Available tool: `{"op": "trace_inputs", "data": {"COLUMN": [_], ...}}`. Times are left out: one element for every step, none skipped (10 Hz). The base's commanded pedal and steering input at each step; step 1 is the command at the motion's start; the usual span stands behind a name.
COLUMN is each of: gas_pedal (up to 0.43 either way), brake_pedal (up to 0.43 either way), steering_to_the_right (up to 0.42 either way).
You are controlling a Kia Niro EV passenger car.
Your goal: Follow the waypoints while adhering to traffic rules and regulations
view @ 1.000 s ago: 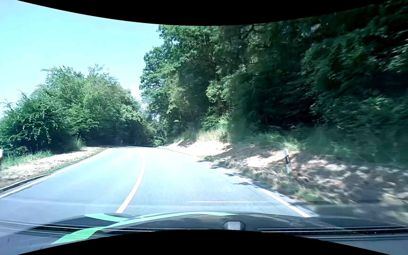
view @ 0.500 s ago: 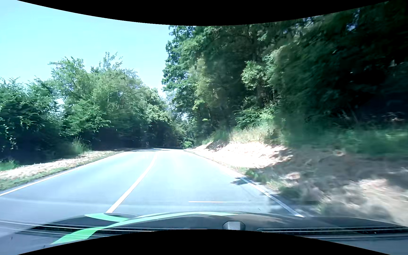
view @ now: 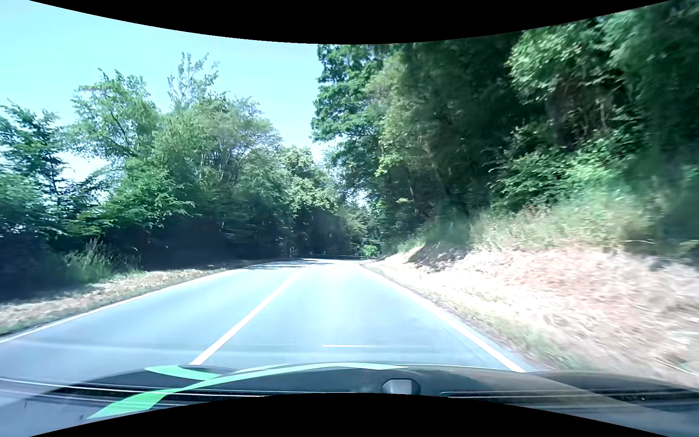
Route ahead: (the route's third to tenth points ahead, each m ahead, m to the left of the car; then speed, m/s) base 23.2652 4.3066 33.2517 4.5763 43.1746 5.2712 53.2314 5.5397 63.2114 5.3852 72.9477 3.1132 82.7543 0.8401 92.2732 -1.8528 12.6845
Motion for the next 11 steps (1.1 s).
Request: {"op": "trace_inputs", "data": {"gas_pedal": [0.37, 0.37, 0.37, 0.37, 0.358, 0.311, 0.299, 0.299, 0.299, 0.299, 0.299], "brake_pedal": [0.0, 0.0, 0.0, 0.0, 0.0, 0.0, 0.0, 0.0, 0.0, 0.0, 0.0], "steering_to_the_right": [-0.077, -0.066, -0.052, -0.041, -0.027, -0.021, -0.015, -0.012, -0.01, -0.007, -0.003]}}
